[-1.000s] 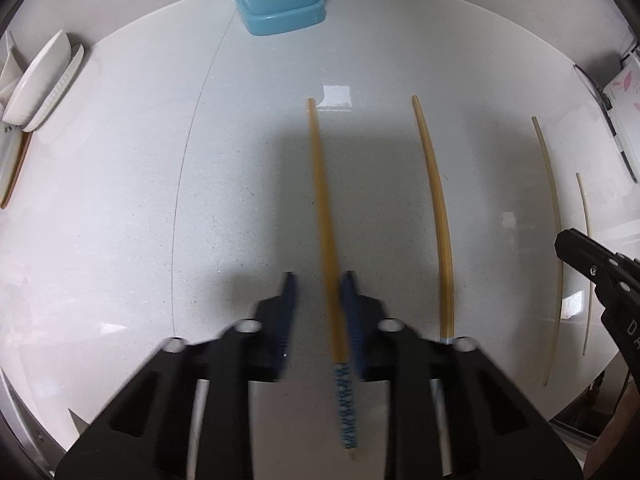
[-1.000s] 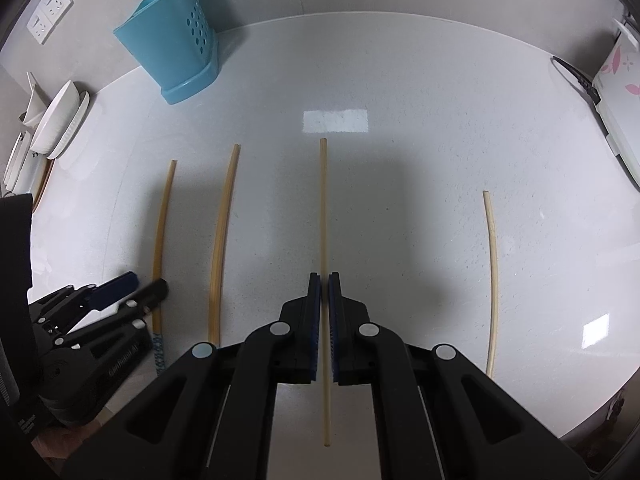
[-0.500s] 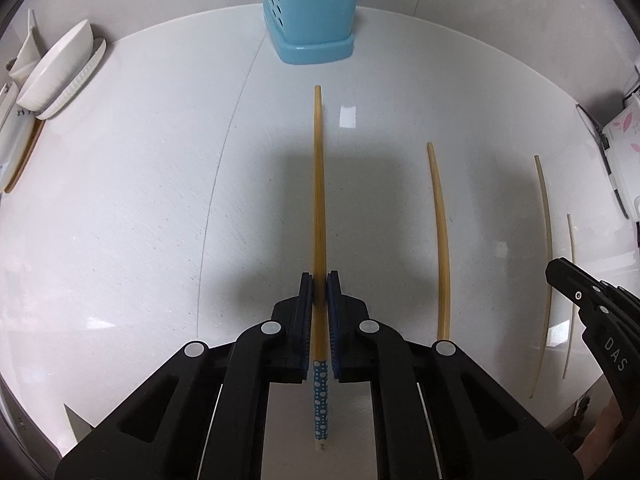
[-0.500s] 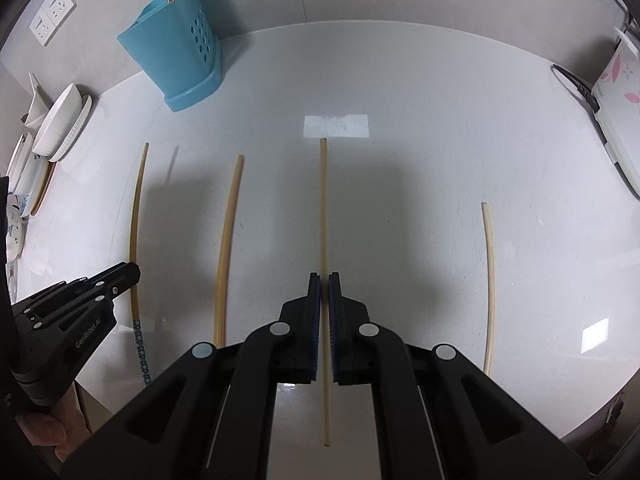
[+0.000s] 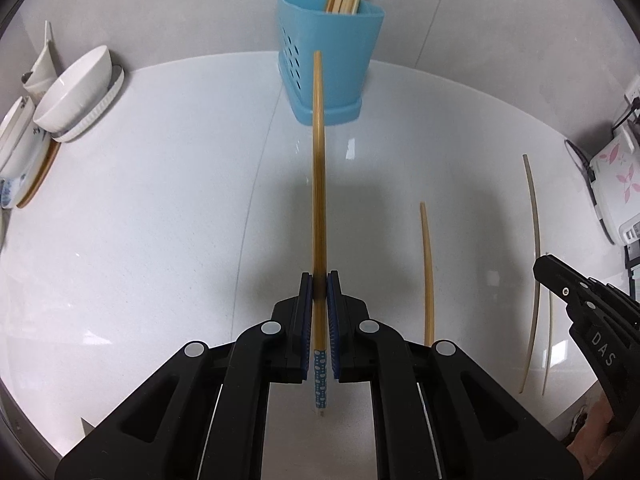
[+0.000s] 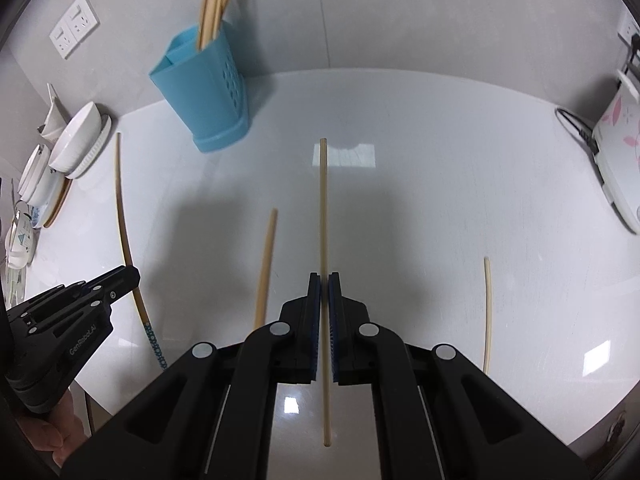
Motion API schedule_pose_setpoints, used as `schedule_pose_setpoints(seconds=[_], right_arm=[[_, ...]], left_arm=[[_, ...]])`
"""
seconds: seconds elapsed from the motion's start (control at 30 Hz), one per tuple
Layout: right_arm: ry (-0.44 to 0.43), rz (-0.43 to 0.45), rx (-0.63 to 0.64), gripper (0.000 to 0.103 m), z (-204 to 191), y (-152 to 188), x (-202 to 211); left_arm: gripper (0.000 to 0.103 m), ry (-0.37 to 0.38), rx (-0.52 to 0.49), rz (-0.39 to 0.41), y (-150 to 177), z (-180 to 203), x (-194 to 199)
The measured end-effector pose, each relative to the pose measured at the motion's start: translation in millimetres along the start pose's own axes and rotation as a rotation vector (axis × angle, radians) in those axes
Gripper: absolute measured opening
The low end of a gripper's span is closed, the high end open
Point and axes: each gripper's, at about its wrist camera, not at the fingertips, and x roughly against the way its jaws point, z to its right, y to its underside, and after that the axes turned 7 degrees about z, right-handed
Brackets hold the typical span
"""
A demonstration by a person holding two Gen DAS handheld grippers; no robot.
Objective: Organize utensils
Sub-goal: 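Carry both held chopsticks up to the blue holder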
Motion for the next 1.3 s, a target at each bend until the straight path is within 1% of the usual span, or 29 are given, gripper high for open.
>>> schedule_pose_setpoints(seconds=[0.17, 0.3, 0.47, 0.57, 0.7, 0.83, 0.97, 1.3], right_arm=[[-0.014, 0.054, 0.011, 0.003, -8, -14, 10], [-0.018, 0.084, 0.028, 0.003, -14, -24, 16], [-0.026, 0.129, 0.038, 0.003, -19, -39, 22], [-0.030, 0.169, 0.044, 0.003, -23, -50, 29], [-0.038, 0.219, 0.042, 0.003, -24, -67, 37], [-0.052, 0.264, 0.034, 0.003, -26, -83, 42], [-0.060, 0.304, 0.040, 0.003, -32, -95, 46], [-0.081, 0.368, 0.042, 0.003, -42, -129, 48]], left_arm=[[0.007, -0.002, 0.006, 0.047, -14, -3, 14], [0.007, 0.002, -0.017, 0.079, -25, 0, 29], [0.007, 0.007, -0.013, 0.113, -41, -2, 42], [0.007, 0.007, -0.015, 0.135, -50, -1, 50], [0.007, 0.000, -0.023, 0.153, -66, 0, 59], [0.007, 0.011, -0.025, 0.179, -87, 1, 69], [0.007, 0.021, -0.029, 0.204, -102, 3, 73], [0.007, 0.047, -0.024, 0.254, -139, 1, 75]])
